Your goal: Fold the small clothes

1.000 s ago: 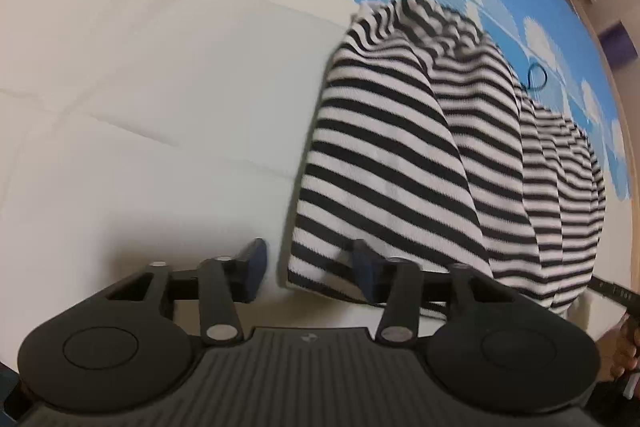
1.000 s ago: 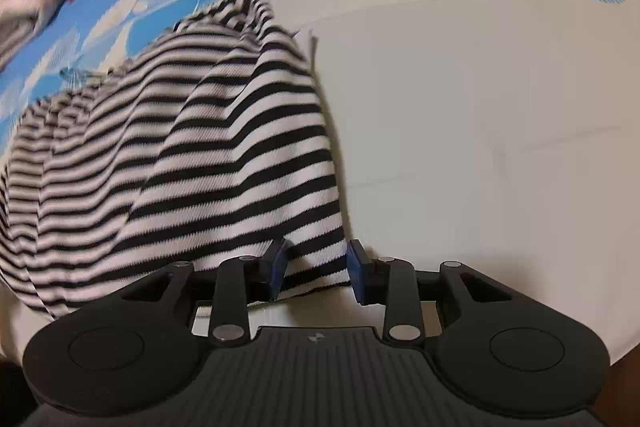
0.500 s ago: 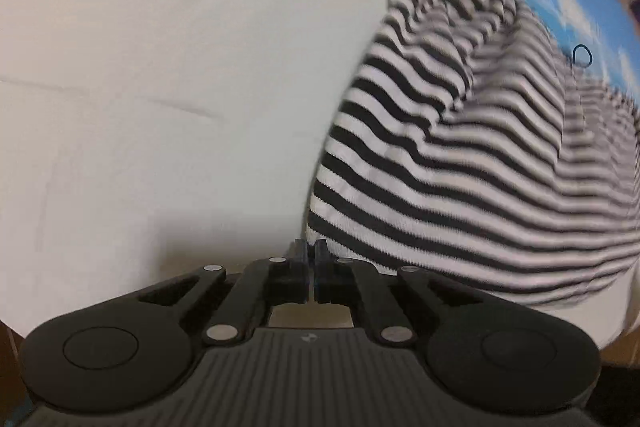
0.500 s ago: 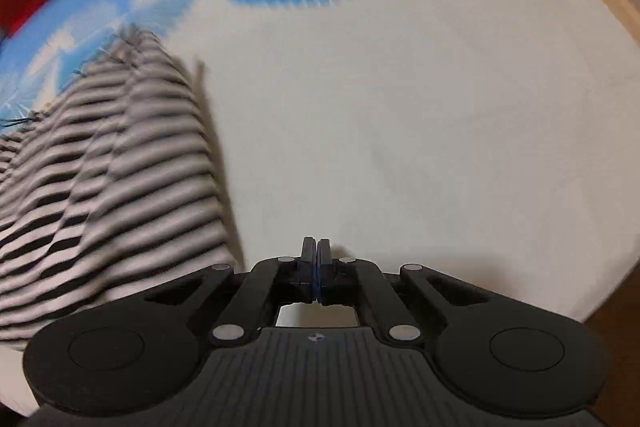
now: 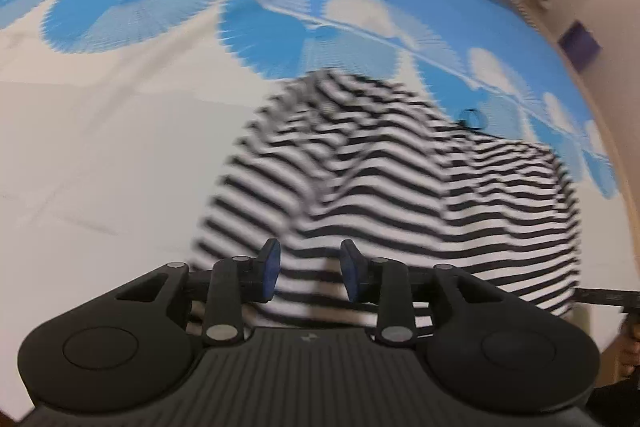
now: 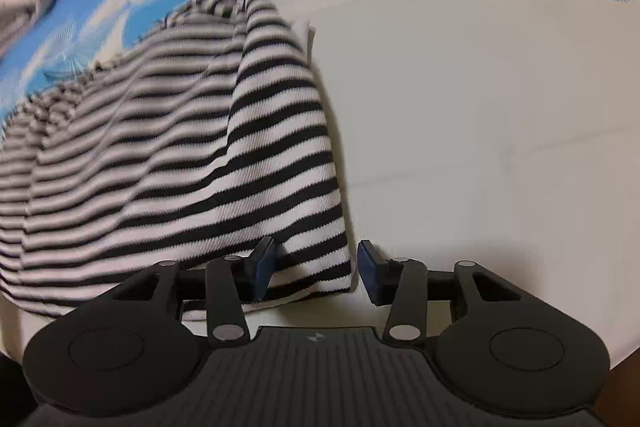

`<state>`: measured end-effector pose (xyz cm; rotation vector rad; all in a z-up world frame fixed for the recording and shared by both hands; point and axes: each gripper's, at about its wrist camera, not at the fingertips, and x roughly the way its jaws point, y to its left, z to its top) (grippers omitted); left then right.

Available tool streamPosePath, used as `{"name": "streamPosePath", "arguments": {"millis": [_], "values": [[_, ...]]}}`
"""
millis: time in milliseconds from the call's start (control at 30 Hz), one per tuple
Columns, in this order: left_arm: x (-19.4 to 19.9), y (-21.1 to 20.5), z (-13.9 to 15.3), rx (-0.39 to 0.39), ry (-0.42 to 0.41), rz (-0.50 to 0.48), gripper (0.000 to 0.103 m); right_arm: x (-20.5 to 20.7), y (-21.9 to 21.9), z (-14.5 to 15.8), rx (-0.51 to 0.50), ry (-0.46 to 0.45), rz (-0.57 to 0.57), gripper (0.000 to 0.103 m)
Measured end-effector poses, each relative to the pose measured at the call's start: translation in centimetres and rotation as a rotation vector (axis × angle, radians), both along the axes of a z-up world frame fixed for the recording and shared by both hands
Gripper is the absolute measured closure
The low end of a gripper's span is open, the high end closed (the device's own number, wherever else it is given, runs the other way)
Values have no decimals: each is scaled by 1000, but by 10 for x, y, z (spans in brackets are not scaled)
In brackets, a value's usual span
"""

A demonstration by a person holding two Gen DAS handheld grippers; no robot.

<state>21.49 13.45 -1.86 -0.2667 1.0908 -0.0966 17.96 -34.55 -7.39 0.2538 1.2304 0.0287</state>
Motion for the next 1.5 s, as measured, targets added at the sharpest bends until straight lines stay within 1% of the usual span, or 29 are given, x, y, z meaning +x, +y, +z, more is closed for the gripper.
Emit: {"name": "streamPosePath", "arguments": {"millis": [33,100,133,200,233,267,300,367,400,433,500,533,567,600,667,700,733,767,833,900,933,967,1000,1133,1200,1267,1400,1500], "values": [[3,-6,0,-17,-8,-11,65,1,1,0,5,-1,7,95],[7,-21,-1,-37,-23,-34,65,0,-1,4,22,-16,-10,98],[9,-29,0,-41,-29,-49,65,-2,-5,11,35,-39,-30,99],[14,-42,-1,-45,-39,-79,65,-10,-19,33,82,-132,-92,100],[16,-47,-2,-48,-40,-92,65,-16,-25,42,82,-171,-116,102],[19,-52,-3,-49,-38,-103,65,-23,-30,49,57,-193,-132,102],[21,-56,-5,-46,-33,-110,65,-27,-34,50,39,-194,-140,101],[28,-63,-10,-29,-19,-118,65,-28,-40,45,36,-159,-154,101],[32,-66,-14,-12,-5,-118,65,-26,-38,38,26,-124,-126,101],[35,-68,-19,10,15,-113,65,-23,-34,31,-6,-83,-97,100],[43,-69,-32,68,74,-84,65,-18,-25,21,-121,-32,-71,101],[47,-67,-38,88,96,-63,65,-17,-22,22,-167,-39,-63,99],[51,-62,-42,101,114,-31,62,-16,-21,28,-179,-78,-71,97],[55,-57,-45,98,123,5,62,-16,-21,39,-155,-148,-85,97],[60,-44,-47,77,120,92,62,-17,-17,56,-73,-271,-89,94],[62,-40,-47,71,112,125,62,-16,-14,61,-35,-306,-78,87],[64,-38,-47,67,103,146,62,-13,-9,61,-5,-312,-57,79],[65,-38,-45,65,94,160,62,-9,-3,58,21,-288,-32,75],[66,-39,-41,53,71,163,62,0,9,43,38,-188,24,63],[69,-43,-38,51,50,155,62,5,22,23,-33,-58,87,62],[69,-44,-37,55,44,151,62,4,28,17,-84,-30,113,62],[71,-44,-35,60,44,148,62,2,33,19,-112,-38,131,62],[72,-46,-33,62,44,146,62,2,35,23,-116,-63,135,62],[71,-46,-30,55,34,149,62,0,32,41,-78,-156,97,62],[70,-47,-29,56,28,148,62,11,26,42,-79,-188,83,62],[69,-47,-28,56,23,145,62,17,27,43,-91,-199,68,62],[67,-46,-26,52,13,145,62,22,29,41,-103,-192,58,62],[64,-42,-21,54,-1,153,62,25,33,43,-111,-224,47,62]]}}
